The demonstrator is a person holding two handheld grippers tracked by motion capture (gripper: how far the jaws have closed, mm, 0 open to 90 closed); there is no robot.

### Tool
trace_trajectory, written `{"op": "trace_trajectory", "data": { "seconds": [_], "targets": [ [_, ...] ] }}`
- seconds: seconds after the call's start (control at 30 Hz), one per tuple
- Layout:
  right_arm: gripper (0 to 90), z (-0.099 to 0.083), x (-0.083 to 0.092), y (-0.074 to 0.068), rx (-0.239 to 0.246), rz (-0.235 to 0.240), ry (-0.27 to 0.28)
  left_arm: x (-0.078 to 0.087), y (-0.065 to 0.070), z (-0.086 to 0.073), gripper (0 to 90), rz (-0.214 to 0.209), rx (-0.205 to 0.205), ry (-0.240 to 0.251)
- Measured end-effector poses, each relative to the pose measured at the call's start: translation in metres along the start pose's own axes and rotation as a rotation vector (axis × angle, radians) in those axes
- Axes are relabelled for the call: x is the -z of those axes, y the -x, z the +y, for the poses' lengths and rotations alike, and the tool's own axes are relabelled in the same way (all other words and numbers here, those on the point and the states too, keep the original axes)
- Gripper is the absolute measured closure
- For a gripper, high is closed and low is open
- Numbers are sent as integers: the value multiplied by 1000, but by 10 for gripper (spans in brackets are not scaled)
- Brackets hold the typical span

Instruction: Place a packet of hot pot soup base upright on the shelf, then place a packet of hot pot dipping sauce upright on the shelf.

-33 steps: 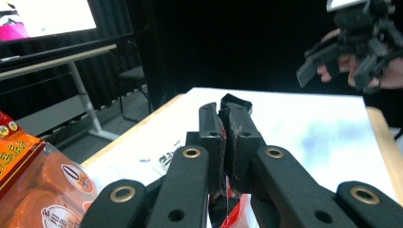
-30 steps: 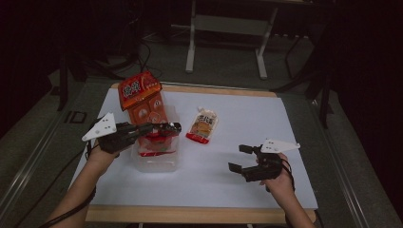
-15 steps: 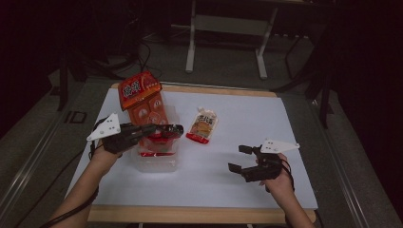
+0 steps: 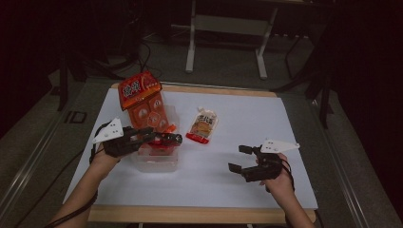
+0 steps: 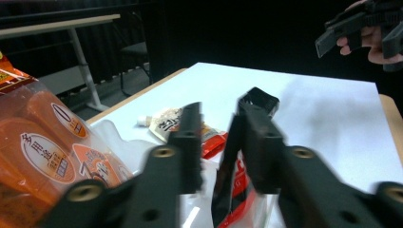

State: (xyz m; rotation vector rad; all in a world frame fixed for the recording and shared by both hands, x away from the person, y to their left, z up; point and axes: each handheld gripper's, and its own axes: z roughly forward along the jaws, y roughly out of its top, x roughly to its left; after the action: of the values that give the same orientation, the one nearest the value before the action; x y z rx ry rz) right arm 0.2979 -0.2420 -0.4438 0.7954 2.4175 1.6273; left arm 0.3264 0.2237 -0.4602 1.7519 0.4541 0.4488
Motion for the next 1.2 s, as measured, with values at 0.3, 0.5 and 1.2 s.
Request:
{"op": "trace_trajectory", "data": {
  "seconds": [0.3,0.5,1.2],
  "targets": [
    [148,0,0,0,-2,2,3,1,4,7,439,-12,39,-24],
    [147,1,1,0,1,-2,4,-1,9,15,236,-19,79,-31],
    [147,10,3,5,29,-54,-3,-4,50,46,23,-48,120,-1]
  ]
}}
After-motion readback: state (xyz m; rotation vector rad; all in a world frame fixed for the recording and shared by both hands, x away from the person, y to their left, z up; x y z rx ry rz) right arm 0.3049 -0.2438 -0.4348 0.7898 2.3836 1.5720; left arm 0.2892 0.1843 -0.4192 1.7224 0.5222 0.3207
